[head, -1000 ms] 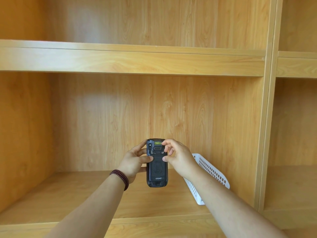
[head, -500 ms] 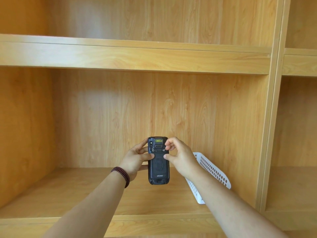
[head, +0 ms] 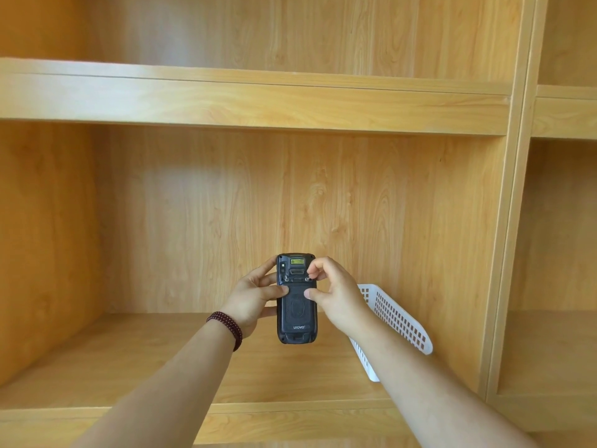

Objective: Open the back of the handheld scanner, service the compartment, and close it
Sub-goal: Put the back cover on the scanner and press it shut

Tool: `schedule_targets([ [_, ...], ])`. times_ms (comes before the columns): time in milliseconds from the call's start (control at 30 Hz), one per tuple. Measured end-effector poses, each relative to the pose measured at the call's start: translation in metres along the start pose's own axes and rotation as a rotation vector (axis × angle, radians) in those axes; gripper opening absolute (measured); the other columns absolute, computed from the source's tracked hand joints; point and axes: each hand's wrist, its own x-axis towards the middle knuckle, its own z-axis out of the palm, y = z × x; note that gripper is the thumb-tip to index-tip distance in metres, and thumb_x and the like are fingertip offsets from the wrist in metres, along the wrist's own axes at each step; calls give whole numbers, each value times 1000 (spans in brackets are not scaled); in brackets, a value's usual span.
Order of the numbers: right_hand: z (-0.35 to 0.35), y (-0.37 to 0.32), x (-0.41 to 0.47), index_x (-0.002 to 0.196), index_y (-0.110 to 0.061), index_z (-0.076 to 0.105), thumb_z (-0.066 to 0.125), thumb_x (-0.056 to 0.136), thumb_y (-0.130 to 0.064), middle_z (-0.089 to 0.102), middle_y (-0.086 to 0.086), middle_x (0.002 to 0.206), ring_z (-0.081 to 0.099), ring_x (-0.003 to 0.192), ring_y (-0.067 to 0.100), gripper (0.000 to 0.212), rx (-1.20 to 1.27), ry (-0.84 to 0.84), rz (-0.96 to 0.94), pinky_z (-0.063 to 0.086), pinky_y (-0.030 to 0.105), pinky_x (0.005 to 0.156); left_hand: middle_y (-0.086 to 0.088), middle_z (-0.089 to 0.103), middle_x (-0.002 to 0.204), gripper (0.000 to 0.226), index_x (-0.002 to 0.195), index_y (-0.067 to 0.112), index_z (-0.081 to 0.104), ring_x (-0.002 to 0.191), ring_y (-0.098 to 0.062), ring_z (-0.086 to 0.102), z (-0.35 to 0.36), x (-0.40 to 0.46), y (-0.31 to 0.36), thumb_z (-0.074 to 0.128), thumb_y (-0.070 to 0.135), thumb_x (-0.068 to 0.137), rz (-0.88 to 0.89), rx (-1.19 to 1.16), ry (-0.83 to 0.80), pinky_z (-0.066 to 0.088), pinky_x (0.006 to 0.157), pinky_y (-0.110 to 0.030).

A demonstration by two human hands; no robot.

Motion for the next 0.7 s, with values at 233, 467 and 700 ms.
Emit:
schedule_targets([
  [233, -1, 0, 1, 88, -24, 51, 71, 80, -4, 50, -16, 88, 51, 89, 10, 29, -26, 2, 28, 43, 21, 75, -1, 73, 116, 65, 136, 29, 50, 104, -22, 69, 3, 0, -2, 64, -8, 84, -6, -28, 5, 56, 82, -46],
  [467, 1, 2, 2, 86, -25, 53, 73, 78, -5, 50, -15, 84, 51, 83, 8, 29, -15, 20, 81, 52, 32, 79, -1, 74, 113, 62, 133, 30, 54, 97, -17, 71, 3, 0, -4, 63, -8, 84, -8, -37, 16, 56, 77, -42],
  [700, 4, 3, 0, 103, -30, 56, 73, 80, -5, 54, -13, 96, 50, 89, 1, 38, 10, 49, 28, 38, 8, 76, -1, 74, 113, 62, 135, 29, 51, 98, -16, 71, 0, 1, -3, 63, -7, 85, -3, -46, 14, 56, 79, -43],
])
